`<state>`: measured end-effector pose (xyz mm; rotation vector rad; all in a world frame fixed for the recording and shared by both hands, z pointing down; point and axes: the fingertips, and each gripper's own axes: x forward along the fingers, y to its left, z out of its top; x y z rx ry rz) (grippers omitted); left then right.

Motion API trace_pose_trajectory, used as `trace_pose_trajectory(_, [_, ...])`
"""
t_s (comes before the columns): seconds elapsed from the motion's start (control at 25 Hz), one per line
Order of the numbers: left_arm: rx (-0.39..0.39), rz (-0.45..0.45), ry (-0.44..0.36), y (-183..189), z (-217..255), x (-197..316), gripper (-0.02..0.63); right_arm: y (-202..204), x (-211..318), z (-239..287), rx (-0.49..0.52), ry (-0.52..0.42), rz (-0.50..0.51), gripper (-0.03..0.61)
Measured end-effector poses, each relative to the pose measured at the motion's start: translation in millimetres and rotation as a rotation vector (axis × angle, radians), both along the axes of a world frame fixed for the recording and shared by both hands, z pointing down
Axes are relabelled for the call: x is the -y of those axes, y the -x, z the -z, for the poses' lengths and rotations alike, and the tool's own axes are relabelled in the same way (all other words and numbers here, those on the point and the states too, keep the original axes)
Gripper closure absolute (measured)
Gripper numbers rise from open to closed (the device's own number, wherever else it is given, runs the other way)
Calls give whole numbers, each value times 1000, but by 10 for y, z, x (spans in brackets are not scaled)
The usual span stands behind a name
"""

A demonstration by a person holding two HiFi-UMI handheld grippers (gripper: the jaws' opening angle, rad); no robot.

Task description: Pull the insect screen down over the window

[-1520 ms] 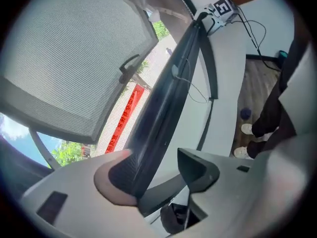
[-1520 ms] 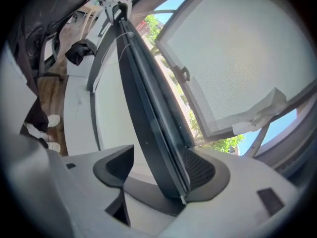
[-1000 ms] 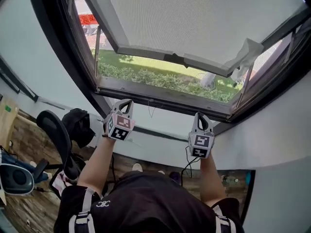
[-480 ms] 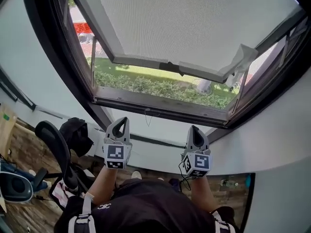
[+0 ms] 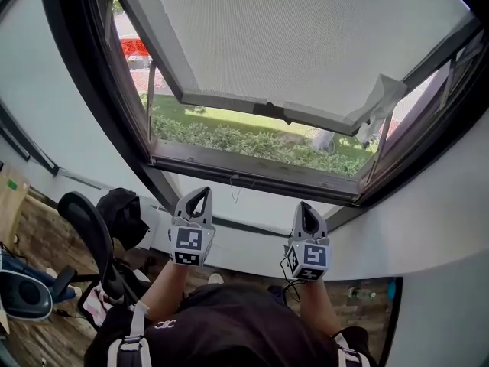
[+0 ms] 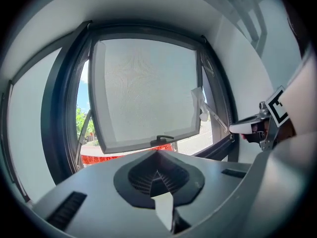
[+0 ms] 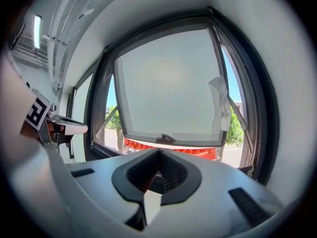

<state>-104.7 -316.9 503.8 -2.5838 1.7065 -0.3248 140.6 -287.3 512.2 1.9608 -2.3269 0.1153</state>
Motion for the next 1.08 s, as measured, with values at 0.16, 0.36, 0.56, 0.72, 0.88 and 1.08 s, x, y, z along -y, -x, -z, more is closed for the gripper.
trace_pose_trajectory(0.16, [-6,-14,-17,-46,74,0,612,12,-10,-7,1,2,5,575])
trace_pose_trajectory(0.36, [3,-28,-19,-80,96,2,612,15,-4,17,-14,0,6,575])
trace_pose_trajectory(0.56, [13,-37,-25,-92,91,-23,612,29,-9,53,-8,-10,1,575])
trace_pose_trajectory(0.72, [16,-34,-20,-83,87,-42,612,42,-20,52,-5,-13,0,575])
trace_pose_trajectory(0.88, [14,-36,-20,-71,101,-57,612,65,-38,65,-7,-14,5,575])
trace_pose_trajectory(1.08, [17,-46,-17,-106,93,-106,612,93,-96,173,29,-55,8,575])
